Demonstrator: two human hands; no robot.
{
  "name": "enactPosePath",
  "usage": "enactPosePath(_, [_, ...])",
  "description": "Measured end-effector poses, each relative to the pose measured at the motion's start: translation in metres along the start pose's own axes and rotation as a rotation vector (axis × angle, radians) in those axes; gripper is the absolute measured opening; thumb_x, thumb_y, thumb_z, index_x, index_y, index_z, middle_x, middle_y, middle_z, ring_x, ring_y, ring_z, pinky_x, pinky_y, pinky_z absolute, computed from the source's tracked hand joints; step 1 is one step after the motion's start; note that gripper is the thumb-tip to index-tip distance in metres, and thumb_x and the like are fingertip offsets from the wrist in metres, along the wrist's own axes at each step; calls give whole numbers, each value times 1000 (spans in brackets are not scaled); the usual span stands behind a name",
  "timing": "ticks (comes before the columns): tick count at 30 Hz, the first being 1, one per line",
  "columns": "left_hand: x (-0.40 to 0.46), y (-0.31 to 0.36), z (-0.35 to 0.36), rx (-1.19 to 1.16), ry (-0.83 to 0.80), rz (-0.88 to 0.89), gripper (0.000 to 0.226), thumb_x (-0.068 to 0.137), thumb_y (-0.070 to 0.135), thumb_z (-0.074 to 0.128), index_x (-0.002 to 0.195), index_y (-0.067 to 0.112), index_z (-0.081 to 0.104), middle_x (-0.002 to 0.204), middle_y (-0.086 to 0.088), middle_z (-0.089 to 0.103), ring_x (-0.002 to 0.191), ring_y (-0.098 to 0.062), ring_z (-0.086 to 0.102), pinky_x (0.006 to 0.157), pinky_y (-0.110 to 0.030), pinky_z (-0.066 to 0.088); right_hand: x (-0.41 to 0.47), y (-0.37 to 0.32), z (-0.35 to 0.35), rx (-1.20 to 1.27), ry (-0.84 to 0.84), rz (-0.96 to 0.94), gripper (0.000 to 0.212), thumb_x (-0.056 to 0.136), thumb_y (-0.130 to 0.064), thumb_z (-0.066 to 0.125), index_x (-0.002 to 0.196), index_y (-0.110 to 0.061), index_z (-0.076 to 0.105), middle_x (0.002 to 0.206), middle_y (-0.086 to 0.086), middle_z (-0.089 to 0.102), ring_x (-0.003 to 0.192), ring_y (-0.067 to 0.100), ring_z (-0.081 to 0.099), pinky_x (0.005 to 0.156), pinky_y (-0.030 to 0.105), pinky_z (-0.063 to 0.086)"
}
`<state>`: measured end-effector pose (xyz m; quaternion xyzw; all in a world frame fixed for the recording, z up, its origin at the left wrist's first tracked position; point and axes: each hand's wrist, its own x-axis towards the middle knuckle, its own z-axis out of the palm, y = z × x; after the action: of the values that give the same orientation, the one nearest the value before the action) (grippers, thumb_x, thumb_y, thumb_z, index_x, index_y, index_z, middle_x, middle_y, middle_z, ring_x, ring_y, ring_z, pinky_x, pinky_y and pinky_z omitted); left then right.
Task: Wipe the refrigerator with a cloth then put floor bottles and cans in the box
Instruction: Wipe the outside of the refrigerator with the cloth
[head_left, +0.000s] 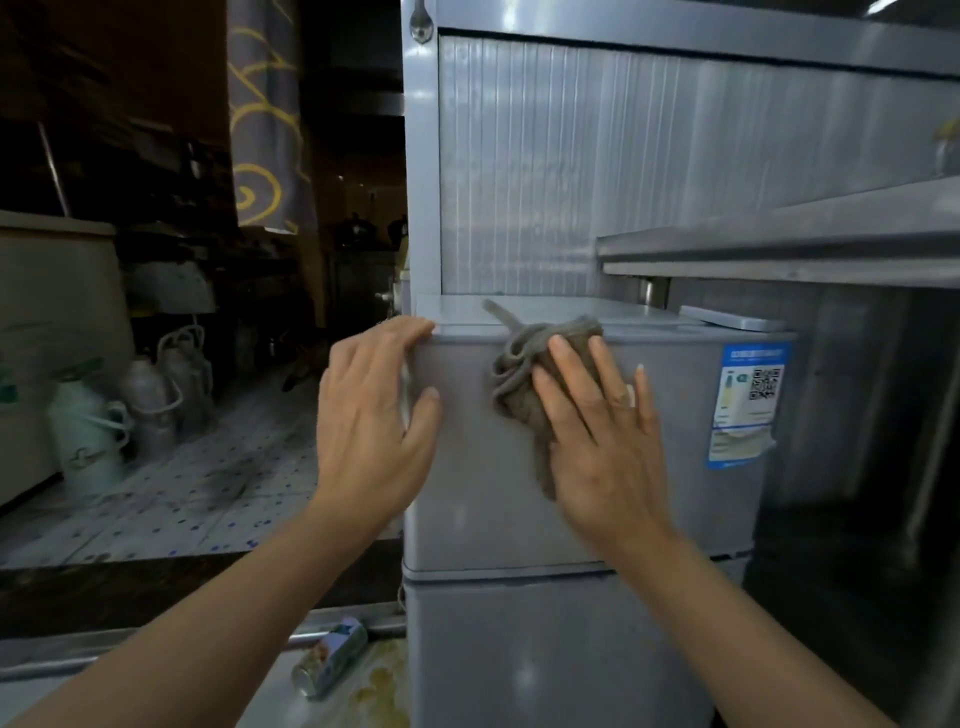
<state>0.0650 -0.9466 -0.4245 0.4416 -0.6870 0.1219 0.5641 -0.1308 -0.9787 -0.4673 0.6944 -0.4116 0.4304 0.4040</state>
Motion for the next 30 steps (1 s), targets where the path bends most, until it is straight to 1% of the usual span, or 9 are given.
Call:
enactPosePath(4, [-1,-1,10,108,33,31,51,80,24,48,131,19,47,131,1,46,118,-15,34,97,-27,28,-28,55,-13,26,35,337,52,89,-16,38,140,-6,35,153,11,23,143,31,14,114,56,16])
enactPosePath(8, [-2,3,19,92,82,8,50,80,19,48,130,16,47,131,-3,45,118,-19,34,98,-31,31,-24,40,-9,124,143,612,54,89,-3,41,143,-3,31,156,10,16,145,30,6,118,47,12])
enactPosePath(10, [-2,5,21,95,98,0,49,79,17,48,128,15,47,129,-4,45,116,-20,34,96,-34,34,-16,10,-3,219,200,592,56,87,-2,41,143,-3,32,155,12,18,145,32,7,118,48,14])
enactPosePath(12, [-2,7,21,99,99,-3,47,79,17,48,126,15,48,128,-4,45,114,-22,36,95,-35,33,-12,-21,7,272,203,398,54,85,2,43,139,0,38,152,16,25,143,38,12,117,49,17])
enactPosePath(14, [-1,7,20,130,96,1,46,80,19,48,126,15,49,128,-5,46,115,-24,37,95,-34,31,-12,-38,12,234,154,249,52,88,-2,43,140,-5,37,151,14,28,142,37,15,115,50,20])
enactPosePath(17, [-1,5,19,184,101,6,45,81,24,47,126,17,49,129,-3,49,118,-25,39,96,-30,25,-17,-19,12,97,89,197,53,91,-15,40,142,-13,28,152,7,24,143,30,16,116,49,17])
enactPosePath(22, [-2,6,25,128,128,-4,45,82,24,47,126,14,48,130,-7,46,118,-27,38,96,-31,26,-26,35,-1,72,96,520,61,88,-17,33,147,-8,21,157,10,12,146,26,4,118,48,6])
enactPosePath(26, [-2,2,30,103,152,4,44,82,23,46,125,11,48,130,-11,46,118,-30,38,96,-33,27,-18,56,-1,39,130,684,61,91,-22,30,149,-10,16,158,9,9,146,26,5,118,42,4])
enactPosePath(30, [-6,2,33,98,176,9,47,83,20,46,129,11,46,135,-10,43,121,-31,37,98,-29,23,-32,63,9,98,186,872,61,93,-24,32,149,-11,12,158,10,7,145,25,6,118,41,7])
